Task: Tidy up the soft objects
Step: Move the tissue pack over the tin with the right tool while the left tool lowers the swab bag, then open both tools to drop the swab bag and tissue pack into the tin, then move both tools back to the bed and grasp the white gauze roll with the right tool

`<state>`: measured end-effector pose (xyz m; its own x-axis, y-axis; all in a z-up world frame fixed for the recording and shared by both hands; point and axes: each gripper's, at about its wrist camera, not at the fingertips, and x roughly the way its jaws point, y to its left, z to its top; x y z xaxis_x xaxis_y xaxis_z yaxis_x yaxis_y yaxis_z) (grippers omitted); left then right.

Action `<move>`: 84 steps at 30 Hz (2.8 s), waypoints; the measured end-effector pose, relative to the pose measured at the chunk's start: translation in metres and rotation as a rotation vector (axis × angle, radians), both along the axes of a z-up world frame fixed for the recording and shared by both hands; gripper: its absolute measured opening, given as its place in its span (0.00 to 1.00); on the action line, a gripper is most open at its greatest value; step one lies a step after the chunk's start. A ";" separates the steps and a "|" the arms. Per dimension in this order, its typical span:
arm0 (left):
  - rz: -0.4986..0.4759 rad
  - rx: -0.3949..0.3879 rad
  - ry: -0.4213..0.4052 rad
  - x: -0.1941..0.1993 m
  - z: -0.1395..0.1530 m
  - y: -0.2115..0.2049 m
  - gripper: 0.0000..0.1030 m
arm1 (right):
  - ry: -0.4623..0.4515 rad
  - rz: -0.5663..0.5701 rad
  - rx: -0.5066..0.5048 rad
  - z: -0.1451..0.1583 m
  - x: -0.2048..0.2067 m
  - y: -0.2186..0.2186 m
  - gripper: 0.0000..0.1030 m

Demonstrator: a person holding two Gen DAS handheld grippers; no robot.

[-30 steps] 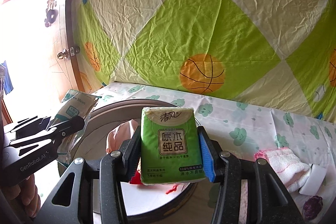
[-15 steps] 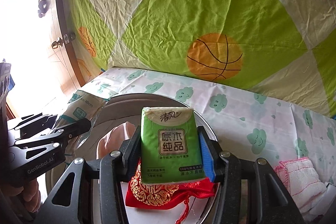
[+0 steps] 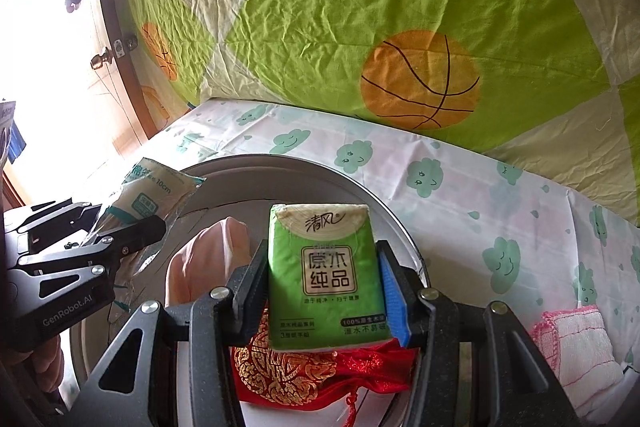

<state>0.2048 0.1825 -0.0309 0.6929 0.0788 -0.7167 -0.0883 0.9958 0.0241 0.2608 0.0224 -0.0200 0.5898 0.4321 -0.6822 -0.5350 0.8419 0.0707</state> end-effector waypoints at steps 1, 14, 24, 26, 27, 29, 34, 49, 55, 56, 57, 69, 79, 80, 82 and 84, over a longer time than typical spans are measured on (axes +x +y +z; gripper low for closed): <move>0.001 -0.003 0.005 0.001 -0.001 0.001 0.31 | 0.003 0.000 -0.003 -0.001 0.001 0.000 0.51; 0.024 0.006 0.015 0.001 -0.007 0.006 0.71 | 0.047 0.003 0.038 -0.006 0.006 -0.003 0.70; 0.049 -0.006 -0.032 -0.012 0.002 0.006 0.87 | 0.033 -0.016 0.098 -0.001 -0.002 -0.014 0.70; 0.052 -0.010 -0.037 -0.015 0.001 0.006 0.91 | 0.032 -0.017 0.103 0.000 -0.005 -0.016 0.71; 0.055 -0.011 -0.038 -0.016 0.001 0.005 0.92 | 0.032 -0.017 0.105 0.000 -0.006 -0.017 0.71; 0.061 -0.012 -0.040 -0.017 0.001 0.004 0.92 | 0.034 -0.017 0.107 0.000 -0.007 -0.018 0.71; 0.066 -0.011 -0.039 -0.020 -0.002 0.000 0.93 | 0.033 -0.011 0.115 0.000 -0.013 -0.022 0.71; 0.017 0.001 -0.160 -0.065 0.009 -0.056 0.96 | -0.053 -0.062 0.054 0.015 -0.067 -0.125 0.71; -0.077 -0.019 -0.185 -0.087 -0.001 -0.109 0.96 | -0.070 -0.151 0.016 0.003 -0.092 -0.196 0.71; -0.090 -0.019 -0.186 -0.090 -0.003 -0.118 0.96 | -0.069 -0.160 0.001 0.000 -0.096 -0.205 0.71; -0.103 -0.018 -0.186 -0.092 -0.004 -0.126 0.96 | -0.066 -0.164 -0.010 -0.004 -0.099 -0.212 0.71; -0.205 -0.014 -0.156 -0.097 -0.020 -0.190 0.96 | -0.009 -0.082 -0.068 -0.034 -0.120 -0.243 0.71; -0.212 -0.003 -0.156 -0.093 -0.022 -0.202 0.96 | 0.037 -0.049 -0.075 -0.050 -0.119 -0.241 0.71; -0.212 -0.003 -0.156 -0.093 -0.022 -0.202 0.96 | 0.043 -0.045 -0.074 -0.050 -0.118 -0.240 0.71; -0.212 -0.005 -0.158 -0.092 -0.021 -0.203 0.96 | 0.076 -0.030 -0.072 -0.054 -0.116 -0.239 0.71; -0.218 -0.006 -0.158 -0.091 -0.020 -0.206 0.96 | 0.090 -0.024 -0.075 -0.057 -0.116 -0.238 0.68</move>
<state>0.1139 -0.0239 -0.0510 0.7965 -0.0884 -0.5982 0.1261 0.9918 0.0213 0.1450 -0.2152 -0.0768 0.5339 0.3647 -0.7629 -0.5089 0.8591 0.0545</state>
